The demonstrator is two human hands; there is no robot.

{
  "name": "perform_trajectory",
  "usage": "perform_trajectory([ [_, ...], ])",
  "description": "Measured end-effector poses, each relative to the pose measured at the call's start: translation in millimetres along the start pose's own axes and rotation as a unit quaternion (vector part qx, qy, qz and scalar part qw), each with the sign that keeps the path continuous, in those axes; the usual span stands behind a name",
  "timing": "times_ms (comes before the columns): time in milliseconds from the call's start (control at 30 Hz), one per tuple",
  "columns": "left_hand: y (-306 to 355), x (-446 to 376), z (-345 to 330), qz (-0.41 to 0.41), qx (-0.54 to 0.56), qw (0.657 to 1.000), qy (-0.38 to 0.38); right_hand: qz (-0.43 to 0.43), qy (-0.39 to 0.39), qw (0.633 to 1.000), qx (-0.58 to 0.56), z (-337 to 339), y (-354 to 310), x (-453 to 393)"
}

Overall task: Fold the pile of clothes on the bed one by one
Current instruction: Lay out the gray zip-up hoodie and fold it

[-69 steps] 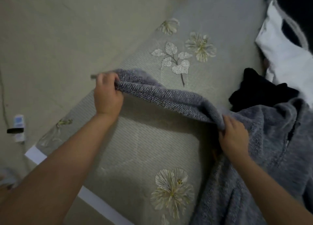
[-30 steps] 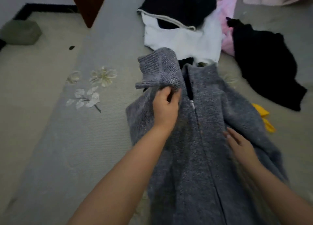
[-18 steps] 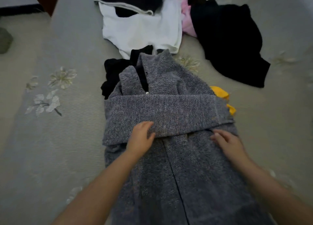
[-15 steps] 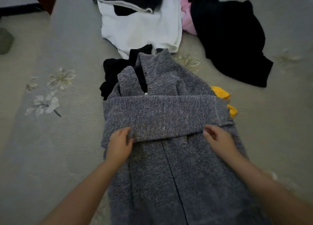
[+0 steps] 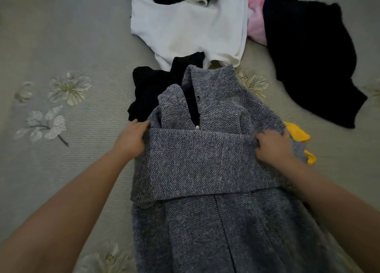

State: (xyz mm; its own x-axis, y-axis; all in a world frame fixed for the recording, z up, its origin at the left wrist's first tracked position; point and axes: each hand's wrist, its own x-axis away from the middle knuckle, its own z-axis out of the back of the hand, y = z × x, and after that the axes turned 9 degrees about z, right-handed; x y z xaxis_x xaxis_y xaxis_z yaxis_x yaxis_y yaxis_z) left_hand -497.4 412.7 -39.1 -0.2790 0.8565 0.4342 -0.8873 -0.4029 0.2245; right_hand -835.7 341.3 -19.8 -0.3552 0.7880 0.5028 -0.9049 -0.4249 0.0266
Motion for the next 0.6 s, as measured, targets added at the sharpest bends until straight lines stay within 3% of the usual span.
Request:
perform_trajectory([
  [100,-4,-18,-2,-0.066,-0.029,0.997,-0.015,0.030,0.064,0.997,0.005,1,1,-7],
  [233,-29,-13,9,-0.082,0.013,0.997,0.007,0.101,0.140,0.984,-0.042,8,-3,-8],
  [367,-47,-1,12,-0.091,0.031,0.988,-0.120,0.131,0.170,0.975,-0.055,14,-7,-13],
  [467,-52,-7,7,-0.139,-0.082,0.975,-0.152,0.134,0.162,0.977,-0.042,17,-12,-17],
  [600,-50,-2,14,-0.176,0.055,0.968,-0.171,0.140,0.163,0.976,-0.034,20,-14,-22],
])
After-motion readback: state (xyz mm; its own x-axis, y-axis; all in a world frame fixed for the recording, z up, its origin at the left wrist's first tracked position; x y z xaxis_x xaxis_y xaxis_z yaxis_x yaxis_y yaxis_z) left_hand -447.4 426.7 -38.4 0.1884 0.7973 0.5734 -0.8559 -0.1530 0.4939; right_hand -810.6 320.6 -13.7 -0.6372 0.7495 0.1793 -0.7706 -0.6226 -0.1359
